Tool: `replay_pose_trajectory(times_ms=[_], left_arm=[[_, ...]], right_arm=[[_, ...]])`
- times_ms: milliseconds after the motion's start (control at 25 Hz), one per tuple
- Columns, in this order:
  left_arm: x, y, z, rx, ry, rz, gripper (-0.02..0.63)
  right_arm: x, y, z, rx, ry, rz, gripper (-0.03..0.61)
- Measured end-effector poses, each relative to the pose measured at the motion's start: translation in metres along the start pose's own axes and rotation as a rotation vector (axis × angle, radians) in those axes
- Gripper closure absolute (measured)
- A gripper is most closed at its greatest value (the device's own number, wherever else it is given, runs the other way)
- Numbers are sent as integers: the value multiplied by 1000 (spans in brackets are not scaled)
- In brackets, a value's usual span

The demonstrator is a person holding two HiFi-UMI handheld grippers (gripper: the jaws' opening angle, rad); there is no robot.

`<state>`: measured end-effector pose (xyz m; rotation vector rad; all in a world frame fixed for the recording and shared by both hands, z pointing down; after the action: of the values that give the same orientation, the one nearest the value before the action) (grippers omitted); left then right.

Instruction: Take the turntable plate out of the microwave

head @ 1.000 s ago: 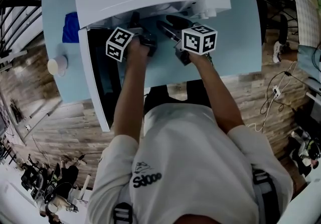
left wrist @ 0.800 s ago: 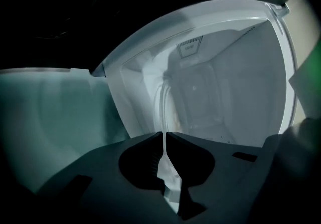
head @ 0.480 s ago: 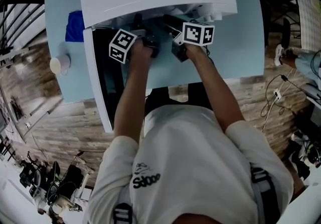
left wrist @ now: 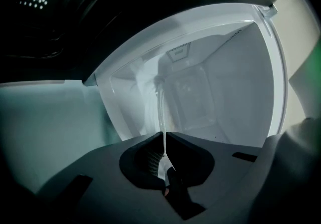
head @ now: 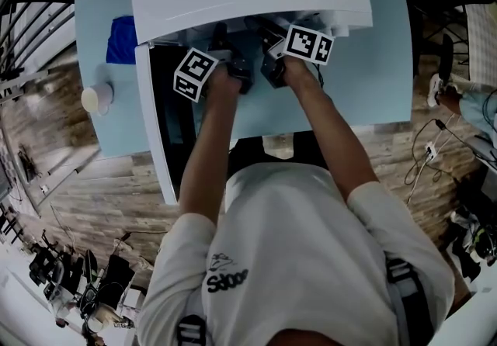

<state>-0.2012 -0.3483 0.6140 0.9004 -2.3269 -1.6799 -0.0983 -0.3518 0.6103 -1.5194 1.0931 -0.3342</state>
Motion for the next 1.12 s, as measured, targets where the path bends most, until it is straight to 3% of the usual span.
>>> replay_pose_trajectory(times_ms=[40, 120, 200, 360, 680, 800, 880, 1000, 1120], left_arm=[[0, -1, 0, -3, 0, -1, 583], [-1, -2, 1, -5, 3, 0, 583], [-1, -1, 1, -3, 2, 5, 583], [-3, 2, 3, -9, 4, -4, 581], [-3, 0, 12, -66, -43, 43, 580], [-2, -3, 7, -117, -63, 85, 494], [-2, -7, 1, -157, -50, 91, 494], [-2, -7, -7, -151, -23, 93, 545], [-3, -4, -8, -157, -11, 122, 555]], right_arm=[[1, -3, -1, -11, -11, -41, 412], [3, -10, -2, -21, -47, -170, 521], [3, -14, -3, 4, -86, -289, 538], [-1, -16, 0, 59, -121, -418, 553], [-7, -8, 7, 90, -111, -444, 554], [-8, -5, 9, 99, -112, -449, 554], [-8, -4, 10, 105, -107, -440, 554], [-7, -2, 11, 113, -103, -437, 554], [-8, -3, 12, 117, -106, -436, 554]])
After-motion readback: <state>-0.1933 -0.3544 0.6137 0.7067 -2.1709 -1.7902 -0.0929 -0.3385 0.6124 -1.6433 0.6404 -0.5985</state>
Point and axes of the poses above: the fingertips, and each gripper's own axes: z backward along the fingers, y to its left, x out of its top, the point moved 1 cm from there along z, backward along the fingers, and after that the axes turned 5 degrees about y, right-handed, at the moved point
